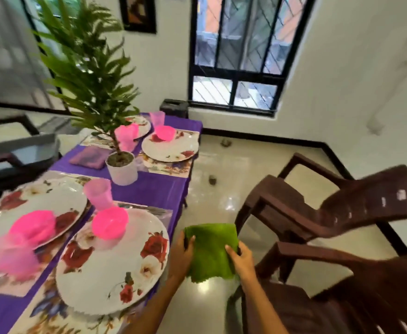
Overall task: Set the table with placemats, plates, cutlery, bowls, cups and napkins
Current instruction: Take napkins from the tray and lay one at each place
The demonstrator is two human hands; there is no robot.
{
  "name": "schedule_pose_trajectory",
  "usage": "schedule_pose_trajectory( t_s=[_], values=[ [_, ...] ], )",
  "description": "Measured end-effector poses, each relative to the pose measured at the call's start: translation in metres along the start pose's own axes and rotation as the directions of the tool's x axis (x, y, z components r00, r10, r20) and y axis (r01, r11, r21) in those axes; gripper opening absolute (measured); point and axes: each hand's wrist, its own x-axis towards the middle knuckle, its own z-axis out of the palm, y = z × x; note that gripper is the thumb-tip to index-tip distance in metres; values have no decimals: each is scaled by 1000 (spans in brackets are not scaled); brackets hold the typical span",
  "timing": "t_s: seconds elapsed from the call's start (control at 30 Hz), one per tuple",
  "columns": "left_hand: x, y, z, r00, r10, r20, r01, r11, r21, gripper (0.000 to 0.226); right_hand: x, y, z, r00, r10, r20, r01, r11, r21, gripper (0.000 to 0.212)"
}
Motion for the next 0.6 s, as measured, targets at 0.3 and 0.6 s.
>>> schedule_pose_trajectory(
  t_s=[0.3, 0.6],
  values=[
    [115, 25, -51, 954, -265, -137, 156, 836, -526, 15, 86, -112, 67, 912, -371, 174, 402, 890, -214, 4],
    [148, 5, -93, 908, -316, -275, 136, 843, -520, 16, 172, -156, 119, 819, -391, 421, 553, 735, -392, 26]
  ],
)
